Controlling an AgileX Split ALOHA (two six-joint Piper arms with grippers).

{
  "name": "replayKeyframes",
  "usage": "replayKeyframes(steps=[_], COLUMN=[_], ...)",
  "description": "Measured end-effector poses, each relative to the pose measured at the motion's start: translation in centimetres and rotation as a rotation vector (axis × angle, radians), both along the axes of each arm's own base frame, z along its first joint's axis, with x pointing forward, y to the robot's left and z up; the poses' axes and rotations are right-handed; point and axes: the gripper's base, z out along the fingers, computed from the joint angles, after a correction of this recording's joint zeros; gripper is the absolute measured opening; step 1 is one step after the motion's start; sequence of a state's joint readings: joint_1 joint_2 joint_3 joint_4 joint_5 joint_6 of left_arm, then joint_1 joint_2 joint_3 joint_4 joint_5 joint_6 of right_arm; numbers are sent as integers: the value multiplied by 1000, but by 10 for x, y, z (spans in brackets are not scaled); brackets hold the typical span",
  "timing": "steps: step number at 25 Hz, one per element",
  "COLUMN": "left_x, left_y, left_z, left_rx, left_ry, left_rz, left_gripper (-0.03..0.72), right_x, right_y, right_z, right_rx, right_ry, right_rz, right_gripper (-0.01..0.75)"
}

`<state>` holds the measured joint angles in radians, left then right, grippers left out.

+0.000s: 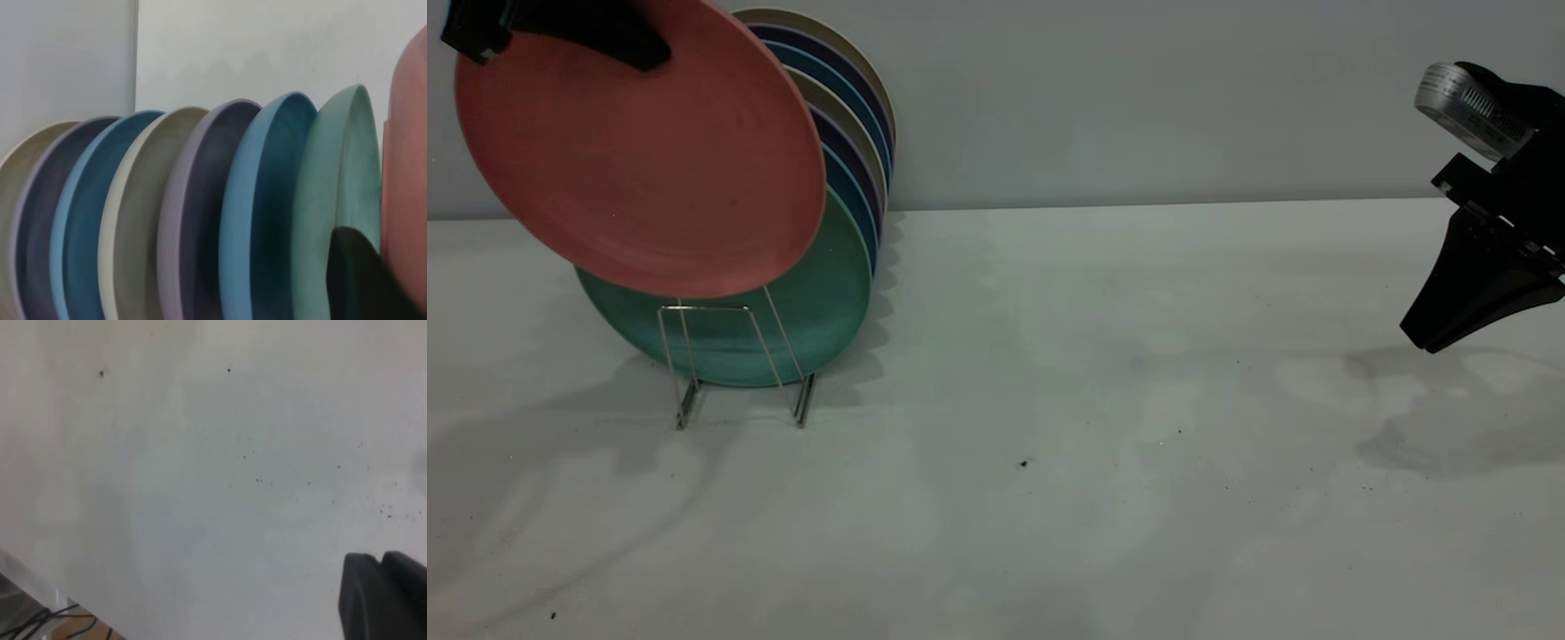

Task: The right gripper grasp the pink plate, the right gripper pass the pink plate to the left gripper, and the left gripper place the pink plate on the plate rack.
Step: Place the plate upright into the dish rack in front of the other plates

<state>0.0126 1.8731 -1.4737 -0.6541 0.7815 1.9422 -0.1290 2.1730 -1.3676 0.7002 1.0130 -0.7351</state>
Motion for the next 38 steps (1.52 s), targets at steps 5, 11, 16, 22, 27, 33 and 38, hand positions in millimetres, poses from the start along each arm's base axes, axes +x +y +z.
replayKeyframes(steps=[5, 11, 16, 22, 27, 33, 38], left_x=[1, 4, 5, 6, 6, 5, 2], left_y=[0, 1, 3, 4, 3, 4, 3], left_z=[-3, -11, -19, -20, -20, -20, -21], left_rx=[2, 4, 41, 48, 43, 28, 15], left_ry=[4, 19, 37, 39, 47, 72, 113], left_rz=[0, 3, -9, -10, -2, 19, 35], left_gripper=[121, 121, 121, 121, 121, 155, 253], right_x=[0, 0, 0, 1, 1, 2, 2], right_y=[0, 0, 0, 0, 0, 0, -1], right_z=[0, 0, 0, 0, 0, 0, -1], right_rx=[-2, -2, -3, -9, -10, -10, -12], right_ry=[-2, -3, -4, -13, -13, -14, -16], right_rz=[-2, -2, -2, -8, -8, -9, -9], right_gripper=[11, 11, 11, 11, 11, 11, 11])
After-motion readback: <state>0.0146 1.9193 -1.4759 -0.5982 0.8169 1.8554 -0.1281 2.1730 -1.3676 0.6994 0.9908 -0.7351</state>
